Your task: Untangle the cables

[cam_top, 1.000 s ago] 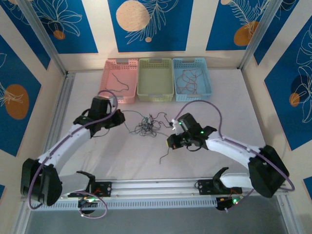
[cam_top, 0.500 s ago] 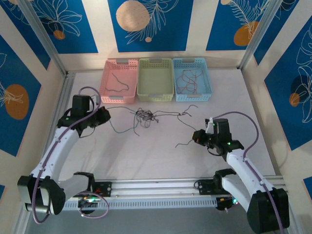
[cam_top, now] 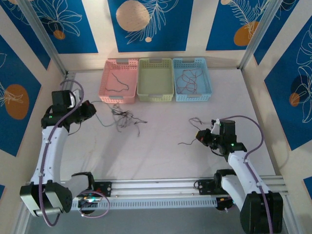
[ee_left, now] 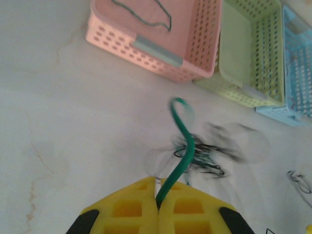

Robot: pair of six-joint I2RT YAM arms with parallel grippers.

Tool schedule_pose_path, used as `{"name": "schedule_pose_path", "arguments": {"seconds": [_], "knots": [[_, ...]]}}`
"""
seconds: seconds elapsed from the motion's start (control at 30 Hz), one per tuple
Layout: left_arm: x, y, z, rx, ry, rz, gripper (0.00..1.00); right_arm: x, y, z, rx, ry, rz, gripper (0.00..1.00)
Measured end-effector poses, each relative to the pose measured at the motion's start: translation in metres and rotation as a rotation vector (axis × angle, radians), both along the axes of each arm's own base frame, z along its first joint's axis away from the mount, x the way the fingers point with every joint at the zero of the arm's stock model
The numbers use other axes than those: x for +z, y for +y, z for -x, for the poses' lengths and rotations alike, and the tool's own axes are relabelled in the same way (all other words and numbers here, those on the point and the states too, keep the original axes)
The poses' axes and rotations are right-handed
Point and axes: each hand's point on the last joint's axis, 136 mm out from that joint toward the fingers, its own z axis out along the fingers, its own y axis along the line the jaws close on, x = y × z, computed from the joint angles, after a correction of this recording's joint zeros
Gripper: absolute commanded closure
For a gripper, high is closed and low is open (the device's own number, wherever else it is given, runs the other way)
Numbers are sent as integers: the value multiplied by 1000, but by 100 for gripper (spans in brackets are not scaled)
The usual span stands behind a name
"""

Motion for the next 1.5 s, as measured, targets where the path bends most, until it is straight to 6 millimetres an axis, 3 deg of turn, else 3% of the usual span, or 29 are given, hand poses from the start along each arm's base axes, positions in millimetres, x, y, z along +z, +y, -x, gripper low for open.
{"name": "schedule_pose_path", "arguments": {"seconds": [0.23,0.47,0.6,0.83,0.87,1.03,1.13,1.27,1.33,1.43,1.5], "knots": [[37,25,0,87,-87,-9,100,4,-3,2,-26,-24,-3,100],[48,-19,-6,-64,-143,189,100,7,4,2,9,-44,-35,100],[27,-60,6,-197,-91,244,100,14,17,6,76,-86,-62,100],[-49,-137,55,-427,100,232,100,25,55,21,270,-174,-52,100],[-59,-143,61,-445,126,224,98,27,61,23,299,-188,-49,100],[-90,-154,75,-464,206,160,50,33,97,47,507,-276,-4,100],[-91,-149,73,-442,201,128,40,47,118,59,635,-375,34,100],[-69,-142,66,-431,169,69,33,64,138,66,745,-489,60,100],[-42,-142,57,-433,114,50,31,67,147,67,796,-525,80,100],[22,-145,42,-457,-40,28,27,70,163,75,892,-572,107,100],[52,-148,37,-477,-115,23,27,74,173,82,971,-608,128,100]]}}
